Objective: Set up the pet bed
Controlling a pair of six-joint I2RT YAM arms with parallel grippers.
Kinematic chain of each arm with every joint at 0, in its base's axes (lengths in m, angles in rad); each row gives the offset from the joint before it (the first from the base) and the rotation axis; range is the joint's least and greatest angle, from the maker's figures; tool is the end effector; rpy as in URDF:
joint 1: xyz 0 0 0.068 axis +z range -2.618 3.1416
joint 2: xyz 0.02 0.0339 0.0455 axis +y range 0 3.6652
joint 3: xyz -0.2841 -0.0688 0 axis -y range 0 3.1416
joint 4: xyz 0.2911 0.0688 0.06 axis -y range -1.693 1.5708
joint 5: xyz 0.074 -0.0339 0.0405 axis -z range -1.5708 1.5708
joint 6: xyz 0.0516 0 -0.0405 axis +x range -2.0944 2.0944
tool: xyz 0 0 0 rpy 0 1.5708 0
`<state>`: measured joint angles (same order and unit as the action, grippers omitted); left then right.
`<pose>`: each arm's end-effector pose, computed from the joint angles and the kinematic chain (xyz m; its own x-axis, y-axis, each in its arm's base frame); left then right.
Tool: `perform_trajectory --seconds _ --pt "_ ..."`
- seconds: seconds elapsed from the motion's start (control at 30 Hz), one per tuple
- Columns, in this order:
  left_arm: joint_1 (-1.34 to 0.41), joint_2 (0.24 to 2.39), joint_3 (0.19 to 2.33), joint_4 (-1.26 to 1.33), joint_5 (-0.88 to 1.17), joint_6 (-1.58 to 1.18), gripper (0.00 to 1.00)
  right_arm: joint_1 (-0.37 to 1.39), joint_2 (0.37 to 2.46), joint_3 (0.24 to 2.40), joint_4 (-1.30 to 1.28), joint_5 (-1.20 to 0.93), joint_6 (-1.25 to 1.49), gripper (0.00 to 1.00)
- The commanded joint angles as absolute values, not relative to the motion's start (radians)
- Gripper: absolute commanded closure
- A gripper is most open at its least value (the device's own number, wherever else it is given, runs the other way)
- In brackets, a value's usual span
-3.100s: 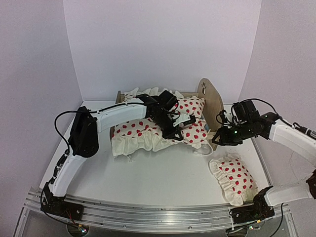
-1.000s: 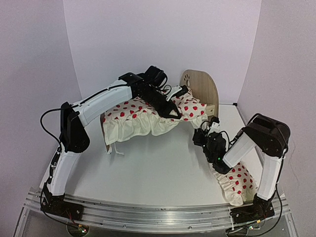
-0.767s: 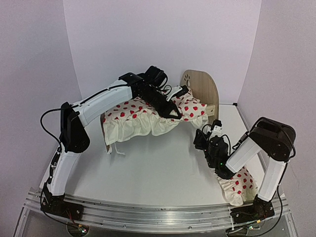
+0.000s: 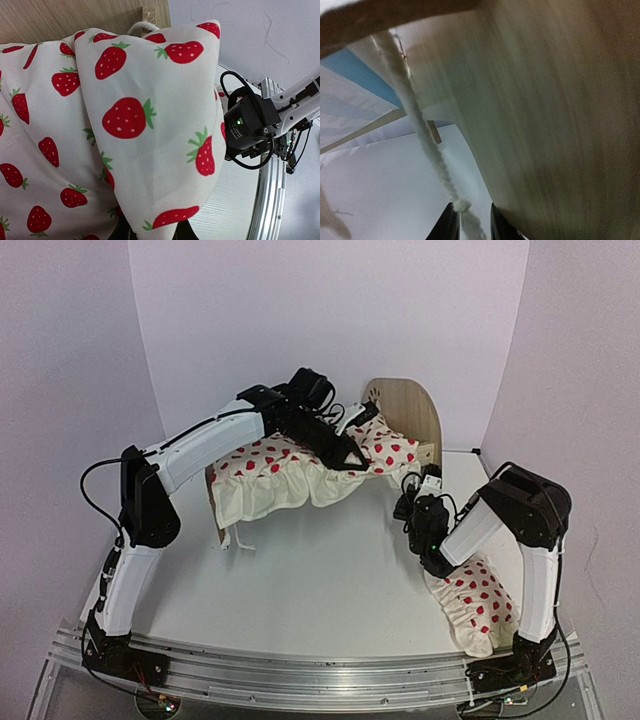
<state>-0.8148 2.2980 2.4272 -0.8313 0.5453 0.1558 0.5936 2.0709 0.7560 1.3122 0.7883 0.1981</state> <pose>0.3784 -0.4404 0.3465 -0.2990 0.5105 -0.8062 0.9517 0.2219 -0.2124 0.3507 0.1925 0.0961 0.0359 0.1916 -0.9808 0.1901 0.9622 0.1949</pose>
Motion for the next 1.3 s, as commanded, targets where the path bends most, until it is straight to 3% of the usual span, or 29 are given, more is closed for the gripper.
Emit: perform_trajectory --seconds 0.0,0.43,0.77,1.2,1.27 --pt "-0.840 2.052 2.467 -0.564 0.696 0.252 1.00 0.557 2.063 0.791 1.508 0.772 0.177 1.00" --pt "-0.772 2.047 2.272 -0.477 0.641 0.326 1.00 0.686 1.850 0.489 1.464 0.627 0.205 1.00" --pt "-0.742 2.124 2.101 -0.359 0.594 0.493 1.00 0.697 1.559 0.437 0.777 0.424 0.452 1.00" --pt "-0.742 2.227 2.012 -0.373 0.604 0.631 1.00 0.696 1.518 0.470 0.502 0.253 0.488 1.00" --pt "-0.742 2.240 2.013 -0.382 0.608 0.646 0.91 0.695 1.508 0.483 0.451 0.190 0.491 1.00"
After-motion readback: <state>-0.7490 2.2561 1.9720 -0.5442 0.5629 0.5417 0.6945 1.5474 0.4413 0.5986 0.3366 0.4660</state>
